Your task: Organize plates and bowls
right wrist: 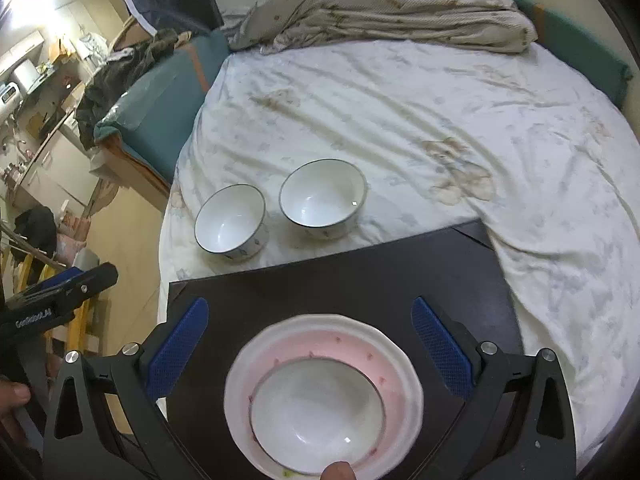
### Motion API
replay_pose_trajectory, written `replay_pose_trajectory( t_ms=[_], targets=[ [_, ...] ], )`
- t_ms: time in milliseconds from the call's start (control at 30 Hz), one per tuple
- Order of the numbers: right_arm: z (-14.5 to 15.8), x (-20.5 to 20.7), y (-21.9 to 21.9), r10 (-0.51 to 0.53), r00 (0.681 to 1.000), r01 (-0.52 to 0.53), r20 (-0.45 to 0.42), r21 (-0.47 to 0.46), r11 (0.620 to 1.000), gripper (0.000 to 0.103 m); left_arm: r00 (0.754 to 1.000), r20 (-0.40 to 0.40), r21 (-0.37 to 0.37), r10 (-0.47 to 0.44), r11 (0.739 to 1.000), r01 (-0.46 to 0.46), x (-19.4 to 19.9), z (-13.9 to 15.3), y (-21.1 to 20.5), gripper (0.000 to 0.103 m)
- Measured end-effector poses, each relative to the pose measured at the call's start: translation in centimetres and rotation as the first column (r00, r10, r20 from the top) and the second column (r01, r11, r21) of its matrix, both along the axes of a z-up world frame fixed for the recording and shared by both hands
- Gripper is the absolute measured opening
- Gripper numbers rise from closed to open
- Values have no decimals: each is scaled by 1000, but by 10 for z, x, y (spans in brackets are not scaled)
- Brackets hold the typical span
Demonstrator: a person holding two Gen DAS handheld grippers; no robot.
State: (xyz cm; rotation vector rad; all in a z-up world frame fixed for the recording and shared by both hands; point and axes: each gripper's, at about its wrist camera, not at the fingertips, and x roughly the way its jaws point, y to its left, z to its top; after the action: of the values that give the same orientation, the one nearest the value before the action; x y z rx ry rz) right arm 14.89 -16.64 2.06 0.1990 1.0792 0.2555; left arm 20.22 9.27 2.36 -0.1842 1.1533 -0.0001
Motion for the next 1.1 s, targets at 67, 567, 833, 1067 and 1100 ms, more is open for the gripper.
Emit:
replay_pose_trajectory(
  t_ms=[67, 567, 833, 1067, 1100],
  targets=[
    [-8, 14, 10, 16, 999, -15, -48, 32, 999, 103, 1000, -26, -65, 14, 998, -16, 14, -13, 5, 103],
    [-92, 105, 48, -30, 944, 104, -328, 210, 972, 78, 984, -161, -151, 74, 984, -99, 87, -82, 24, 103],
    [-129, 125, 59, -91, 902, 236, -421, 305, 923, 43, 970, -229, -207, 78, 970, -127, 105, -114, 22, 59],
    [-139, 137, 79, -83, 907, 208, -414, 268, 941, 26, 962, -269, -217, 52, 970, -113, 108, -134, 20, 20],
    [-140, 138, 82, -81, 908, 200, -412, 254, 946, 24, 960, -275, -229, 50, 967, -116, 108, -136, 21, 18]
  ],
)
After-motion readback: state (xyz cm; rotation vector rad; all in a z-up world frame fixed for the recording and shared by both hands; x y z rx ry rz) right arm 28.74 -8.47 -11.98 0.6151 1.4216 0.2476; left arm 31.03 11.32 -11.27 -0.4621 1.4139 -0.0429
